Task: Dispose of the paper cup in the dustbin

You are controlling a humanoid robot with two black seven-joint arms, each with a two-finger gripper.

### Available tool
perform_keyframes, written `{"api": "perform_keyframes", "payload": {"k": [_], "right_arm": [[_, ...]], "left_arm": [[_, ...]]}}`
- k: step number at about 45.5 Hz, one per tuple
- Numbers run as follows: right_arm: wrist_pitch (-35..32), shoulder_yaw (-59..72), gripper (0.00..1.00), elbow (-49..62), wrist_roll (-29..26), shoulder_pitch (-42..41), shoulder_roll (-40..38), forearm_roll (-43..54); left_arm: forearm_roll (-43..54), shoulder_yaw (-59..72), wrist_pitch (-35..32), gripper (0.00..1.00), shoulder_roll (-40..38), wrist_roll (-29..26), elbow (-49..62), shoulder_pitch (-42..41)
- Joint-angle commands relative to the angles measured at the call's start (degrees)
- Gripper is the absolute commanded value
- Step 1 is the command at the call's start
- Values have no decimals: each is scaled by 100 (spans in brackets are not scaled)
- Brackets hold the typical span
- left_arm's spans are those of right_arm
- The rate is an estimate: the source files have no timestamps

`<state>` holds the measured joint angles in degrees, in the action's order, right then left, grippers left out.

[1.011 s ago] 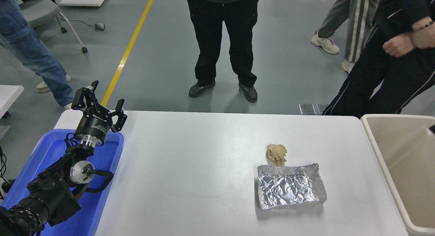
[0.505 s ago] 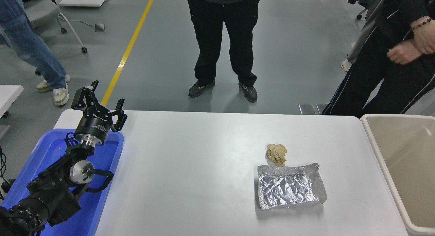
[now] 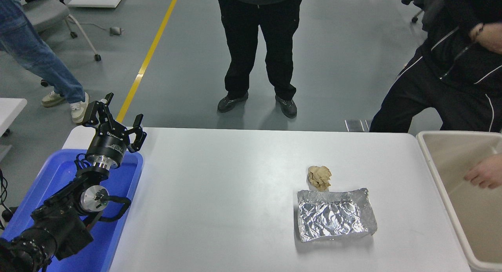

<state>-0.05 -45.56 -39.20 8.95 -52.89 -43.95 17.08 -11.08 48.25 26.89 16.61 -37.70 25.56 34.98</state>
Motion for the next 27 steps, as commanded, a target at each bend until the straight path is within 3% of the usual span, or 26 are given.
{"api": "perform_keyframes", "payload": {"k": [1, 10, 18, 27], "right_arm": [[-187, -1086, 99, -571, 834, 1043, 325, -266], [-487, -1402, 99, -588, 1688, 1878, 949, -266], [-575, -1719, 99, -615, 2014, 2327, 1617, -266], [-583, -1728, 99, -580, 2023, 2679, 2048, -249]], "left_arm": [[1, 0, 0, 100, 0, 0, -7, 0], [1, 0, 0, 100, 0, 0, -7, 0], [1, 0, 0, 100, 0, 0, 2, 0], [1, 0, 0, 100, 0, 0, 2, 0]]}}
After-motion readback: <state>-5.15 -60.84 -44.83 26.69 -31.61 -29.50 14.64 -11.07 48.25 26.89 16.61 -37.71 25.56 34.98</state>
